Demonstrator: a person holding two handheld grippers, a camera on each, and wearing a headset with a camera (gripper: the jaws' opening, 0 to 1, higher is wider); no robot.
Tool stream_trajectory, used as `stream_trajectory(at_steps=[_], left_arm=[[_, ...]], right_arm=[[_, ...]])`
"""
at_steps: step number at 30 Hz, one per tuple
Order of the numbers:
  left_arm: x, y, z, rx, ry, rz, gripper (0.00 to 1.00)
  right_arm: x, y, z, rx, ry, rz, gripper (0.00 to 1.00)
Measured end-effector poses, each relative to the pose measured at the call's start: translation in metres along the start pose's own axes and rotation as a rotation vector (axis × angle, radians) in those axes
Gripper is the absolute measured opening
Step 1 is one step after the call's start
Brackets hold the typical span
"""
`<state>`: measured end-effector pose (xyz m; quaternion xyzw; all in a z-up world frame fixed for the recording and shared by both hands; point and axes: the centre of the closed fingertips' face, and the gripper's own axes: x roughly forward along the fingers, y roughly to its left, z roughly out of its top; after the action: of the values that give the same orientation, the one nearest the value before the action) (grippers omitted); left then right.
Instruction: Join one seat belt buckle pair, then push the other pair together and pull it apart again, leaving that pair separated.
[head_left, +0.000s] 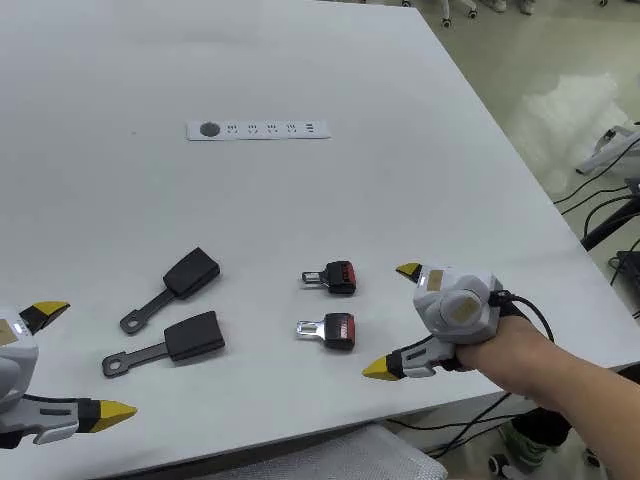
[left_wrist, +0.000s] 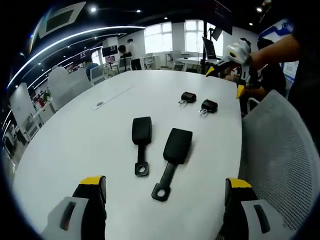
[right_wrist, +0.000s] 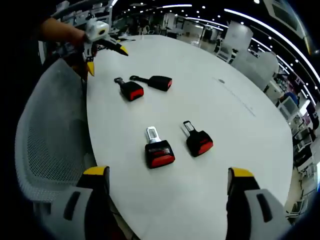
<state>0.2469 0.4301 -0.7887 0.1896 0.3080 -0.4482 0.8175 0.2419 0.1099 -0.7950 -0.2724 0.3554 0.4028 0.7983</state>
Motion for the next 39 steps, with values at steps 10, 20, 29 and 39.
stream_trajectory(at_steps=[10,20,29,39], left_arm=[[0.005,0.006,0.004,0.015,0.001,0.003,1.00],[0.006,0.006,0.008,0.022,-0.008,0.007,1.00],[0.005,0.004,0.012,0.038,-0.016,0.015,1.00],[0.006,0.004,0.011,0.066,0.014,0.020,1.00]], right_arm=[[-0.003,-0.002,0.003,0.004,-0.016,-0.010,1.00],[-0.003,0.000,0.002,-0.032,0.012,0.001,1.00],[-0.006,-0.002,0.011,-0.035,0.002,0.000,0.99],[-0.013,-0.008,0.008,-0.032,0.018,-0.014,0.98]])
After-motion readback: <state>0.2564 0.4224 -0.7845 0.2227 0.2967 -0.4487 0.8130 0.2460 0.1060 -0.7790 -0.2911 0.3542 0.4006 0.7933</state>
